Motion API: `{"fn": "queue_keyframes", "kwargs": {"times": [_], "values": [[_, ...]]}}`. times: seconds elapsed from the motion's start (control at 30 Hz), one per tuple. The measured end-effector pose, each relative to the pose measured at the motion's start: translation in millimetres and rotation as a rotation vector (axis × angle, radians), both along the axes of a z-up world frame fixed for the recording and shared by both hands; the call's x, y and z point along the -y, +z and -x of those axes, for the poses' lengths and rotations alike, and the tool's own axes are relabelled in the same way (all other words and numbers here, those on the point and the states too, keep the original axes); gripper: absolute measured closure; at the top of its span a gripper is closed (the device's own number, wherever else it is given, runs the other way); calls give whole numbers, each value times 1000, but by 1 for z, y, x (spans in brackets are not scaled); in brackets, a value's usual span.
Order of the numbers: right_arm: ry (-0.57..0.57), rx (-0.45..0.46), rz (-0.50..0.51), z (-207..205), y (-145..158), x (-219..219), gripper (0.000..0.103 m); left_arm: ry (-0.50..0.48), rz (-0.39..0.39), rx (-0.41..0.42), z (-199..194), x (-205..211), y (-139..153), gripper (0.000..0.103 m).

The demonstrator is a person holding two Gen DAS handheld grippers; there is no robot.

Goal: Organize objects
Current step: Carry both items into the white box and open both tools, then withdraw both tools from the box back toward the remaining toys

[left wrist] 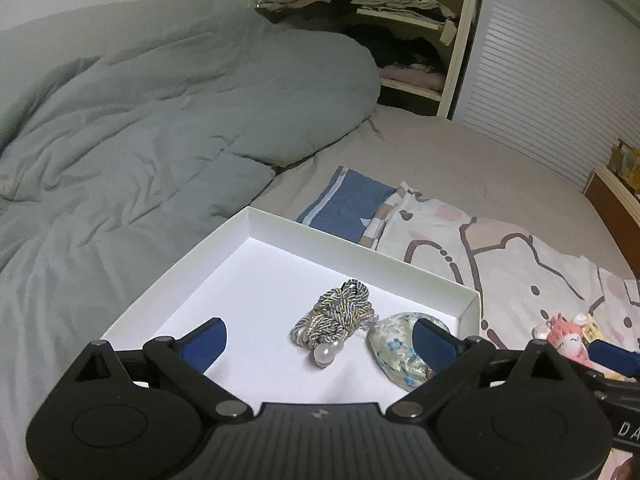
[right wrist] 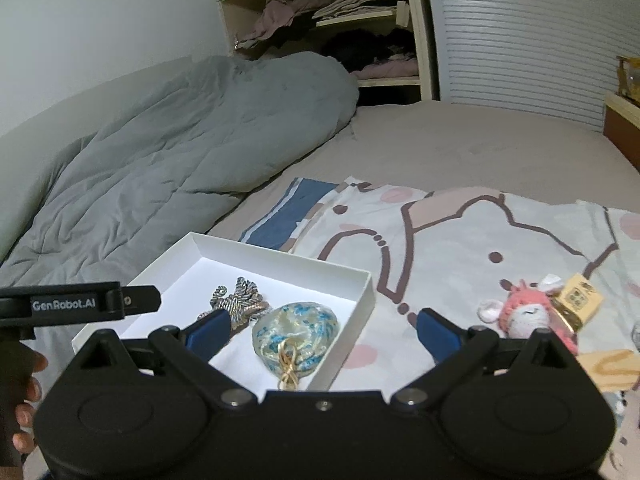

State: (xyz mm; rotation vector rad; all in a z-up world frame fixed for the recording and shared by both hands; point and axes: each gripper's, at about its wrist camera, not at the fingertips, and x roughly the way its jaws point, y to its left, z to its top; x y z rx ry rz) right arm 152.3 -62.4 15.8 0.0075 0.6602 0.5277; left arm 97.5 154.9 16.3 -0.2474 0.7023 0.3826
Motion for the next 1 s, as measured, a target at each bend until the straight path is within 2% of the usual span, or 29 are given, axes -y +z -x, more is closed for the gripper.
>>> {"fn": "queue_keyframes", "kwargs": {"times": [0.6,1.0], "values": [[-26,14,23,33,6,32,0,-89,-110,4,53,33,3,0],[-20,24,38,47,3,45,0,-124,-126,18,66,43,5,0]]}}
